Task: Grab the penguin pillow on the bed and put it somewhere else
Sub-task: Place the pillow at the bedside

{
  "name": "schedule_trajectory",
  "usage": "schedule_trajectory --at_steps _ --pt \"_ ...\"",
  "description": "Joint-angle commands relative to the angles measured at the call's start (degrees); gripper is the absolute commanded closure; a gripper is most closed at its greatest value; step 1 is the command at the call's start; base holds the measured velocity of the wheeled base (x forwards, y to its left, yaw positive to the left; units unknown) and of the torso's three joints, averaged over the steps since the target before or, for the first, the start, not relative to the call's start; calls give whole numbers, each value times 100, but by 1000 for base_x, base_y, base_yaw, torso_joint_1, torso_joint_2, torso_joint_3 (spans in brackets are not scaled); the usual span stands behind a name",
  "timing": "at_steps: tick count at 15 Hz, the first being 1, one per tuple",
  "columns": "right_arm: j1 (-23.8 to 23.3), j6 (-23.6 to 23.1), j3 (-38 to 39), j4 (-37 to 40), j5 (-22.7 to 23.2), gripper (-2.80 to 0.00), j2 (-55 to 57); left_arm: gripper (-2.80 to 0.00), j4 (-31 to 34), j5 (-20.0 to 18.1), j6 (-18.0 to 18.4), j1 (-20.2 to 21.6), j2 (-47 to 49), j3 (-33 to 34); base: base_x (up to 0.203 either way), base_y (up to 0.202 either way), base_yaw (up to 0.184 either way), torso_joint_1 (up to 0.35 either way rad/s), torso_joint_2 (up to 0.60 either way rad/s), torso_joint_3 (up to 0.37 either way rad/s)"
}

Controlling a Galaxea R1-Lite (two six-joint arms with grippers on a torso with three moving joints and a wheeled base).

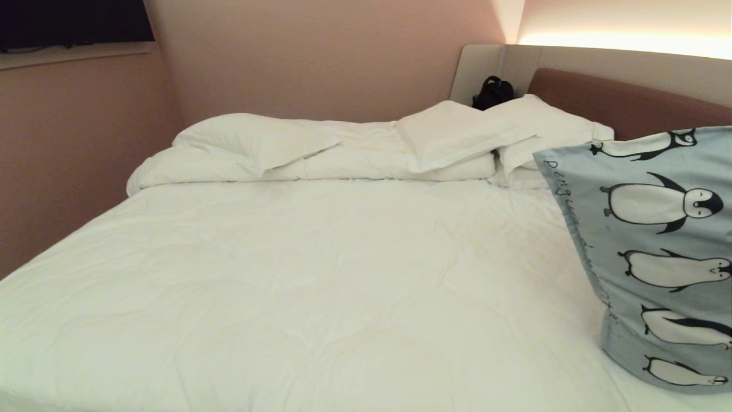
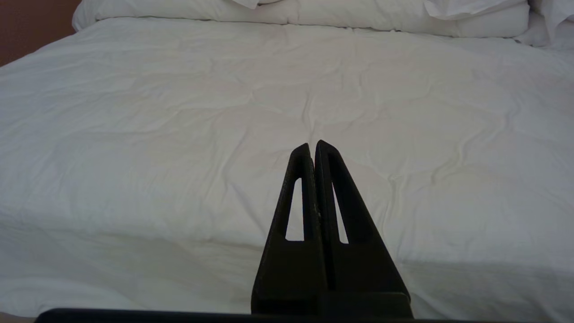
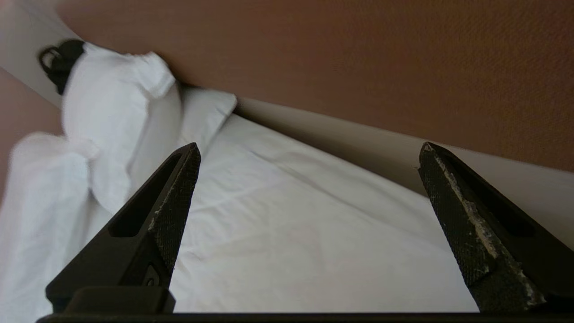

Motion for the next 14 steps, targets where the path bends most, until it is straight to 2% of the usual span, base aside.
schedule_trajectory --at_steps 1,6,14 --pt "-1 73 54 -6 -5 -280 -357 0 -1 3 -8 1 -2 0 0 0 0 0 0 0" --pt "-10 32 7 -359 -33 -280 -826 0 -2 3 -9 1 -2 0 0 0 0 0 0 0" --pt "-58 -610 7 -1181 -451 -280 -334 0 0 3 0 1 -2 0 0 0 0 0 0 0"
